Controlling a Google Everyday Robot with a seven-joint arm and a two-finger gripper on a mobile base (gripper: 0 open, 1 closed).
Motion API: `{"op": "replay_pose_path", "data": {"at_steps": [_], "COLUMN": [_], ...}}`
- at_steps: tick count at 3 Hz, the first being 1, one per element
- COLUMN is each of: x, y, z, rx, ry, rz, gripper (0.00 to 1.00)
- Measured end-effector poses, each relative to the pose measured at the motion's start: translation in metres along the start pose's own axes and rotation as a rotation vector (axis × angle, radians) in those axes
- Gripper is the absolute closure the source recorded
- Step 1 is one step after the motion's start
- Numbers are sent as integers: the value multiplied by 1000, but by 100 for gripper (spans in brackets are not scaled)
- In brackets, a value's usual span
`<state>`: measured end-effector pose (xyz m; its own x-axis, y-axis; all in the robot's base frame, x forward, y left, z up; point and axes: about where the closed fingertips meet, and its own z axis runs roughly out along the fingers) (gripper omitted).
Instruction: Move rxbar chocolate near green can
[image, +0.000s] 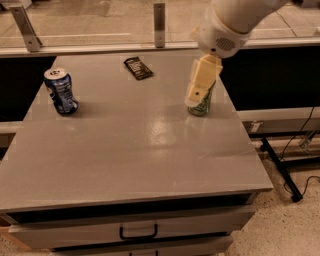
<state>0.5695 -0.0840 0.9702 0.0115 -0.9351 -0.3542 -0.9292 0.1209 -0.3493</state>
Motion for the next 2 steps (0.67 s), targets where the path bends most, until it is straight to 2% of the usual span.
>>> {"op": "replay_pose_path", "data": {"at_steps": [1,2], "x": [-79,-79], "y": [-38,-38], "z": [31,32], "rx": [4,4], "ry": [-134,-134], "rz": [-69,-68], "gripper": [0,0]}}
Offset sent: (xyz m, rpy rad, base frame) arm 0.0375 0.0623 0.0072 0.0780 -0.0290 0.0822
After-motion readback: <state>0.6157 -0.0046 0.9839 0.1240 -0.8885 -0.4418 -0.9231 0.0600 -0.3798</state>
